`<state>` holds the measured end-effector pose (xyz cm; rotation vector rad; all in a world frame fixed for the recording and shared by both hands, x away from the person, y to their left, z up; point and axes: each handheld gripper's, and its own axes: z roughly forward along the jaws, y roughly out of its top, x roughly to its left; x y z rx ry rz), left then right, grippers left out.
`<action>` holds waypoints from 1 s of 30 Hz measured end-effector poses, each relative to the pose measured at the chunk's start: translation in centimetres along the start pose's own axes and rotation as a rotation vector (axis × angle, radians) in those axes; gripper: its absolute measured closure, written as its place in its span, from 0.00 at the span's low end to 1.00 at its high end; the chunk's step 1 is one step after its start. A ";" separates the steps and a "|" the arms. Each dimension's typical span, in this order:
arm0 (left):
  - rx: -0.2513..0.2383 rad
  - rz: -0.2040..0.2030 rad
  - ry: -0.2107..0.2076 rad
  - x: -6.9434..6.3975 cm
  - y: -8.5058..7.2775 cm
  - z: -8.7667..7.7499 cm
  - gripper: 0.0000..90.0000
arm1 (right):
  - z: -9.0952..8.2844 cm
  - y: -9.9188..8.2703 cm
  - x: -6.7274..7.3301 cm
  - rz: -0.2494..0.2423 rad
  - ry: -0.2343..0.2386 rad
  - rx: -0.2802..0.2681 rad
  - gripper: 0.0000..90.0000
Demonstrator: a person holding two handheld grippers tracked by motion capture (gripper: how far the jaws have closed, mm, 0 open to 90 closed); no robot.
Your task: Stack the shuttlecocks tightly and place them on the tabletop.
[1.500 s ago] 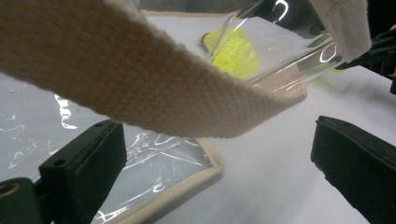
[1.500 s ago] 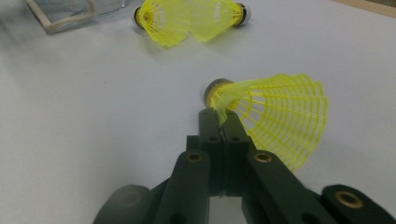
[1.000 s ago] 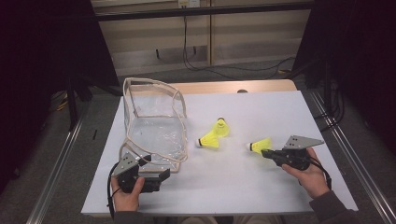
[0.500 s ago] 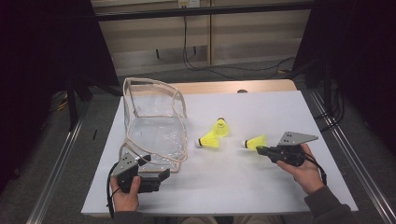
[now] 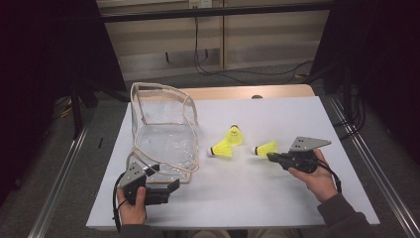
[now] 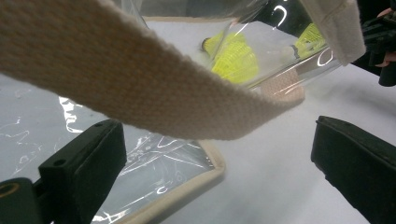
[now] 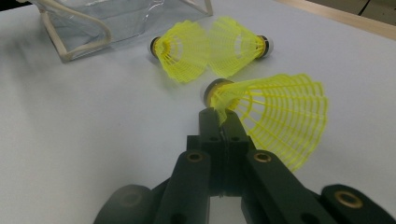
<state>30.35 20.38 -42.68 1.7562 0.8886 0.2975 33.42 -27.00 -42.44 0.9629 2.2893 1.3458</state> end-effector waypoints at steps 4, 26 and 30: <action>0.001 0.002 -0.003 0.0 0.0 0.0 0.04 | 0.3 0.2 0.1 -0.007 0.004 -0.006 1.00; -0.001 0.000 -0.003 0.0 0.0 0.0 0.04 | 1.6 1.4 0.4 -0.018 0.023 -0.010 1.00; 0.001 0.004 -0.006 0.0 0.0 0.0 0.04 | 1.9 1.6 0.5 -0.014 0.027 -0.014 1.00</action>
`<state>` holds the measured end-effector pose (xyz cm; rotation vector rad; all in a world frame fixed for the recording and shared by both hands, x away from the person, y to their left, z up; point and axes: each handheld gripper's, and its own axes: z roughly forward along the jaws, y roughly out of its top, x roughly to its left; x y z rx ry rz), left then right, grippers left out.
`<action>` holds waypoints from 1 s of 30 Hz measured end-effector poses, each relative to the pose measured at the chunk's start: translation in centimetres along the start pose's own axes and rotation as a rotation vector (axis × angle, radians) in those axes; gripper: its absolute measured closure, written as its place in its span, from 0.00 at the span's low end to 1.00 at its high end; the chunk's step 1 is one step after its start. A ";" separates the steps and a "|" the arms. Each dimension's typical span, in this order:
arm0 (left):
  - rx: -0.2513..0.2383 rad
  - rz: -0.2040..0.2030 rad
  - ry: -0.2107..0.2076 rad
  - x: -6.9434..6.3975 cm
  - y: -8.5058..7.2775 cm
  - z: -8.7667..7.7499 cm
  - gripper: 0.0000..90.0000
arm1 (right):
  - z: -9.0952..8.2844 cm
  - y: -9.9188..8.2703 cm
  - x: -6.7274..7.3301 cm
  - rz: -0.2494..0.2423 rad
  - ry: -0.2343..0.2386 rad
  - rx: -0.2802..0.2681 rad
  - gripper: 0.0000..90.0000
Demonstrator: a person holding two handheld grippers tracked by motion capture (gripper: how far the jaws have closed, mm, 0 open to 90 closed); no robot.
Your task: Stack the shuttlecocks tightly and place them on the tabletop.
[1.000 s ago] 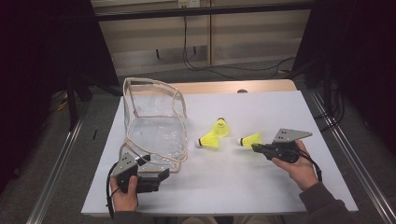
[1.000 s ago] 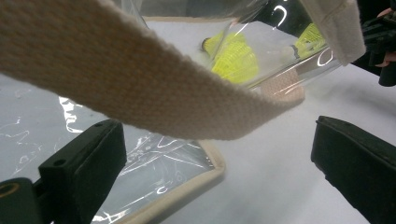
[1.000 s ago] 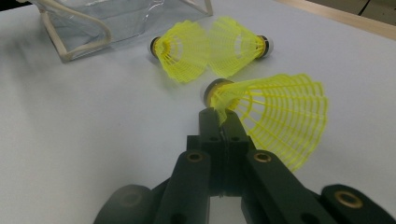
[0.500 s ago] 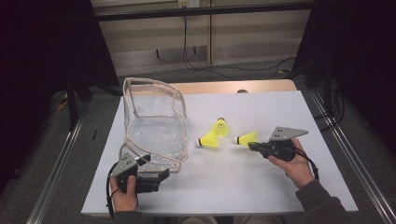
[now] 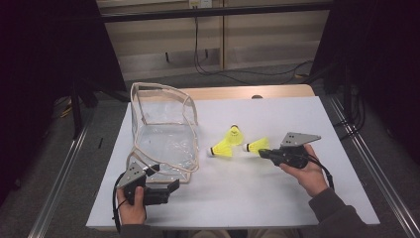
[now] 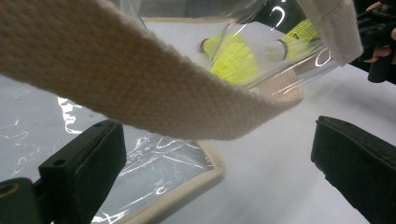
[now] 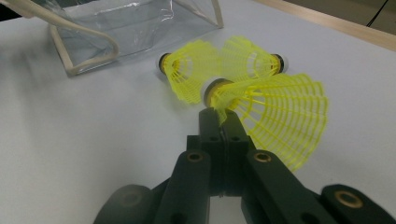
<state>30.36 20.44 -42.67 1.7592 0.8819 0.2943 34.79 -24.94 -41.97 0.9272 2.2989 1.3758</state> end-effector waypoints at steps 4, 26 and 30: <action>-0.001 0.000 -0.001 0.0 0.0 0.0 0.04 | 0.3 0.0 0.0 0.006 0.003 0.000 1.00; 0.000 0.001 -0.008 -0.1 0.0 0.1 0.04 | 2.4 1.0 0.5 -0.008 0.013 0.004 1.00; 0.002 0.002 -0.010 0.0 0.0 0.1 0.04 | 2.9 1.3 0.7 -0.014 0.014 0.006 1.00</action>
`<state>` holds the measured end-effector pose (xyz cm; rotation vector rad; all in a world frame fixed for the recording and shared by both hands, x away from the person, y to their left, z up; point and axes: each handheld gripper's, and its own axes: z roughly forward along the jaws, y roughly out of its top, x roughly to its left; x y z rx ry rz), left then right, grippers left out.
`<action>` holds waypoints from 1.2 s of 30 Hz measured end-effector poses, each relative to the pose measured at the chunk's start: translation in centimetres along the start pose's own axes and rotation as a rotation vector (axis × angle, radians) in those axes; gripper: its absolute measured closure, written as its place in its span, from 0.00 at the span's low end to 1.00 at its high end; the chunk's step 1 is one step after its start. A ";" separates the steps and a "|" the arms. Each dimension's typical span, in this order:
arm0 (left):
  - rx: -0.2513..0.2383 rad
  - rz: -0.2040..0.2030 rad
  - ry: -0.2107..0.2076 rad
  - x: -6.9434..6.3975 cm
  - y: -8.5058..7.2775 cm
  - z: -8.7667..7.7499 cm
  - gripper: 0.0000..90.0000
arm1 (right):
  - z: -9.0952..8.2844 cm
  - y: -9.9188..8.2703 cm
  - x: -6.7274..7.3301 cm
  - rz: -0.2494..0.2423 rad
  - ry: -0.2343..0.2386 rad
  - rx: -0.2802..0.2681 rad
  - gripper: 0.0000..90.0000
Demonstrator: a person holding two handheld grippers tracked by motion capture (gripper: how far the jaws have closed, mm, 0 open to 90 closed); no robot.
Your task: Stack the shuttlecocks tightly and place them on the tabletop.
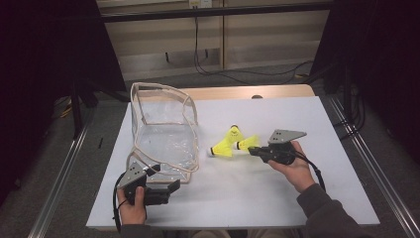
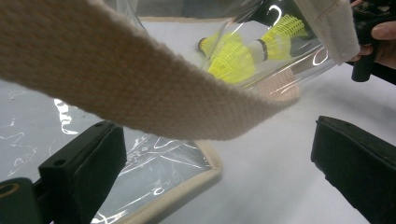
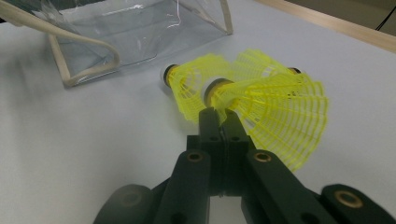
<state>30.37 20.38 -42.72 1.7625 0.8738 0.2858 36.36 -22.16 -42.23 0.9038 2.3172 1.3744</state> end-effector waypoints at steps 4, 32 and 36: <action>0.000 0.001 -0.001 0.0 0.0 0.0 0.04 | 0.4 0.1 0.1 -0.006 -0.002 0.006 1.00; 0.003 0.000 -0.004 0.0 0.0 0.1 0.04 | 2.0 0.3 -0.2 0.003 -0.006 0.006 1.00; 0.002 -0.002 -0.005 0.0 0.0 0.1 0.04 | 2.2 0.4 -0.1 0.002 -0.002 0.004 1.00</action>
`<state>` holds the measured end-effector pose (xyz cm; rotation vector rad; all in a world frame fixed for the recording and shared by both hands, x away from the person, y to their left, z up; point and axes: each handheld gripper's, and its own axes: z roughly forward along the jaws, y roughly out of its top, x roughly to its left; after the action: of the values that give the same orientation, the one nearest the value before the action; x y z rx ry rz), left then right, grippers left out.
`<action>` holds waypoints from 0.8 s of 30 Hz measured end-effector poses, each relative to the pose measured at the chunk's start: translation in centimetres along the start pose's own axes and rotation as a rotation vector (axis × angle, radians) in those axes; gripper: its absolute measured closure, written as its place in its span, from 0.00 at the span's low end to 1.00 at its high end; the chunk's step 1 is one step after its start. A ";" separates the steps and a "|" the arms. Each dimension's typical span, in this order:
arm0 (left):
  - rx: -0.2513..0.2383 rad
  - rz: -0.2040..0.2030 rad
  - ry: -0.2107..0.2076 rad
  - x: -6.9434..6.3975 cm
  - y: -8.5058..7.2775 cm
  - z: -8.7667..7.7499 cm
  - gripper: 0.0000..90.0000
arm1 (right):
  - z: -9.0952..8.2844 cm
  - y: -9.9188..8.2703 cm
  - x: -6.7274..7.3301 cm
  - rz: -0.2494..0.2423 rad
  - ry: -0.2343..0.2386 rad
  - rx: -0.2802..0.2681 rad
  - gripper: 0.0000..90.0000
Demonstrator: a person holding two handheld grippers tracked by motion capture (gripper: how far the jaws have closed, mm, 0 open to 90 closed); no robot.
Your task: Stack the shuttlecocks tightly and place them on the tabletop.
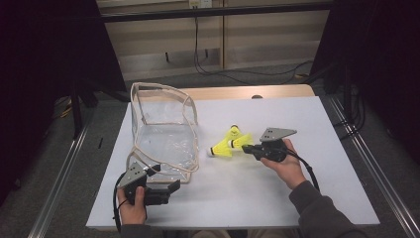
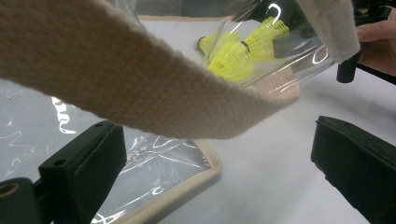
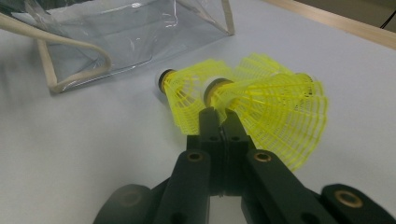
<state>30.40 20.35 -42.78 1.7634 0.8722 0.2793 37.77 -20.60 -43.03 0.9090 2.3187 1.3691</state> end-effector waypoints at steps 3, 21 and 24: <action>-0.003 0.000 0.000 0.0 0.0 0.0 0.04 | 0.2 0.1 0.1 -0.002 0.003 0.001 1.00; 0.001 0.001 -0.003 0.0 0.0 0.1 0.04 | 1.0 0.1 0.5 -0.010 0.017 0.013 1.00; 0.000 0.001 -0.002 0.0 0.0 0.1 0.04 | 1.1 0.1 0.6 -0.012 0.019 0.014 1.00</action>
<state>30.42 20.30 -42.82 1.7641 0.8700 0.2782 37.99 -19.45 -43.51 0.8883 2.3475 1.3642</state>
